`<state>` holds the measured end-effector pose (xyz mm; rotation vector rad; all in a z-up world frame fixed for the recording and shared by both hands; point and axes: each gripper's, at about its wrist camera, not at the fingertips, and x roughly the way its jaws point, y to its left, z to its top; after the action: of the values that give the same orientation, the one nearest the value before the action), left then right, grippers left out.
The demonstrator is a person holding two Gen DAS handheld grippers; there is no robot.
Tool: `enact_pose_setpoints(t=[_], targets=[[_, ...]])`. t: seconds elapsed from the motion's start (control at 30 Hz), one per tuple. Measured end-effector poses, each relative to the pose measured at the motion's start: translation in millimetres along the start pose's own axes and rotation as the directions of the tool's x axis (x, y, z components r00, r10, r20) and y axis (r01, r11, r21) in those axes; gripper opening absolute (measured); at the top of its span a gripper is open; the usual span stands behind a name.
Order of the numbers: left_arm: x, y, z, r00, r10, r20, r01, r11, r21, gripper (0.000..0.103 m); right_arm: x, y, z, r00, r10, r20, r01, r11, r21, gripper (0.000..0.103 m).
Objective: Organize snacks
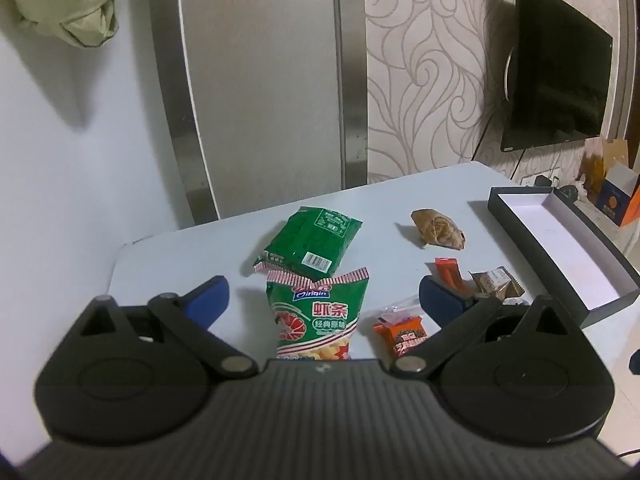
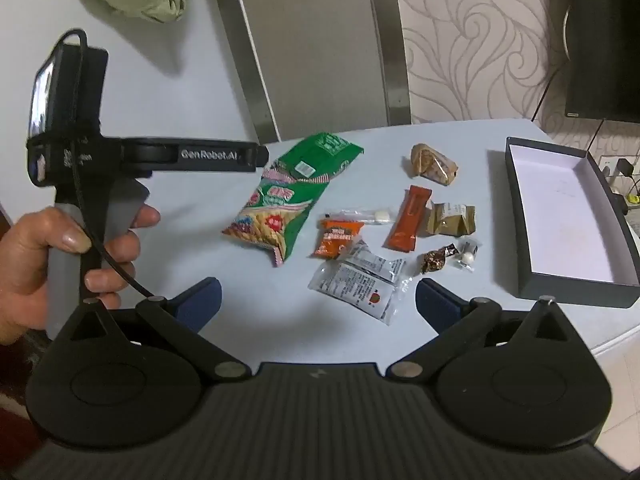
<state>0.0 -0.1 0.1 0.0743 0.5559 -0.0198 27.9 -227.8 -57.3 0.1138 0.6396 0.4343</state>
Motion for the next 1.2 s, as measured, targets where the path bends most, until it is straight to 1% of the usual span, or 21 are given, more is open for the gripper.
enact_pose_setpoints(t=[0.13,0.33,0.43,0.53,0.63,0.73,0.87,0.93,1.0,1.07,1.2], targets=[[1,-2,1,1.0,-0.002,-0.009,0.002,1.0,0.001,0.103,-7,1,-3,0.999,0.005,0.05,-0.006,1.0,0.01,0.103],[2,-1,3,1.0,-0.004,-0.006,0.004,1.0,-0.001,0.103,-9,-2,-7,0.996,-0.014,0.088,0.008,0.998,0.069,0.103],[1,0,3,1.0,-0.003,-0.008,0.003,1.0,-0.002,0.103,-11,3,-12,0.991,-0.026,0.132,0.021,0.999,0.038,0.103],[2,0,-1,1.0,-0.004,-0.008,0.004,1.0,-0.003,0.103,-15,17,-13,0.984,-0.031,0.173,0.044,0.996,-0.075,0.103],[3,-1,-2,1.0,-0.004,-0.005,0.004,1.0,0.001,0.103,-16,29,-13,0.986,-0.037,0.162,0.062,0.987,-0.151,0.103],[3,-1,-4,1.0,-0.005,-0.002,0.005,1.0,0.0,0.103,-17,34,-14,0.987,-0.053,0.153,0.082,0.978,-0.189,0.103],[2,-1,-6,1.0,-0.004,0.004,0.004,1.0,0.0,0.103,-14,26,-12,0.992,-0.028,0.12,0.047,0.987,-0.155,0.103],[2,-2,-7,1.0,-0.003,0.005,0.003,1.0,0.0,0.103,-14,25,-13,0.991,-0.057,0.124,0.074,0.987,-0.14,0.103],[2,-3,-8,1.0,0.001,0.004,-0.001,1.0,0.0,0.103,-16,21,-13,0.986,-0.062,0.152,0.082,0.988,-0.13,0.103],[2,-3,-10,1.0,0.003,0.006,-0.003,1.0,0.0,0.103,-19,19,-11,0.985,-0.044,0.167,0.063,0.991,-0.114,0.103],[2,-3,-10,1.0,-0.002,-0.001,0.002,1.0,-0.005,0.103,-17,16,-7,0.984,-0.077,0.16,0.092,0.992,-0.087,0.103]])
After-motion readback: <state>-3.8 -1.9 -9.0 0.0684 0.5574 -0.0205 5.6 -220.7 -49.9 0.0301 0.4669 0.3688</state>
